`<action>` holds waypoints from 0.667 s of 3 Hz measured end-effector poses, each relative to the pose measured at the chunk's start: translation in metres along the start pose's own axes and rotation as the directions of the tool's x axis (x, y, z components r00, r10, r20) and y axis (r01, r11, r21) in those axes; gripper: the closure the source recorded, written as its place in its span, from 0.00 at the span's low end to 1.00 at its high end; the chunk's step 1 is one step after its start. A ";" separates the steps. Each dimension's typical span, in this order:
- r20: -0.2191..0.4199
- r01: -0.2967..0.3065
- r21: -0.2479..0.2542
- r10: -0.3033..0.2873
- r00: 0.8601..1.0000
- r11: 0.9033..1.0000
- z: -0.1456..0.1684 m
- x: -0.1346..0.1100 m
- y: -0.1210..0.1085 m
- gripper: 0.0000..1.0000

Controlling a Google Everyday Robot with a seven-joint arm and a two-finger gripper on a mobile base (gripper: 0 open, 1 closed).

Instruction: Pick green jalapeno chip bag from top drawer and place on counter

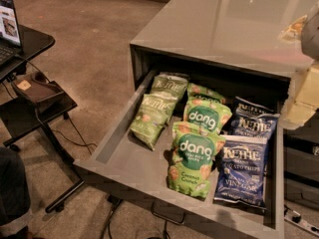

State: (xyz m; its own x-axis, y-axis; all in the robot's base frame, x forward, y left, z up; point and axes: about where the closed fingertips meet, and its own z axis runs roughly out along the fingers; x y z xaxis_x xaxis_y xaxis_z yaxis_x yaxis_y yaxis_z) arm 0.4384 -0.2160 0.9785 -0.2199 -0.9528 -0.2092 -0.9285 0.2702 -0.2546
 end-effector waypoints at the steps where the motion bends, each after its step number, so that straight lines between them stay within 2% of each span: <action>1: 0.007 0.001 0.006 -0.001 1.000 1.000 0.000 -0.002 -0.001 0.00; 2: 0.082 0.011 0.003 -0.011 0.997 1.000 0.014 -0.018 -0.002 0.00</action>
Offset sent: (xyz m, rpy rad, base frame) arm 0.0278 0.0482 -0.0297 0.2001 -0.0435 0.0876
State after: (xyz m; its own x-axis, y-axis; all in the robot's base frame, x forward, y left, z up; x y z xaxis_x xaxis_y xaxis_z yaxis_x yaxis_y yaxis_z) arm 0.4486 -0.1978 0.9700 -0.1842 -0.9413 -0.2829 -0.9300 0.2601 -0.2598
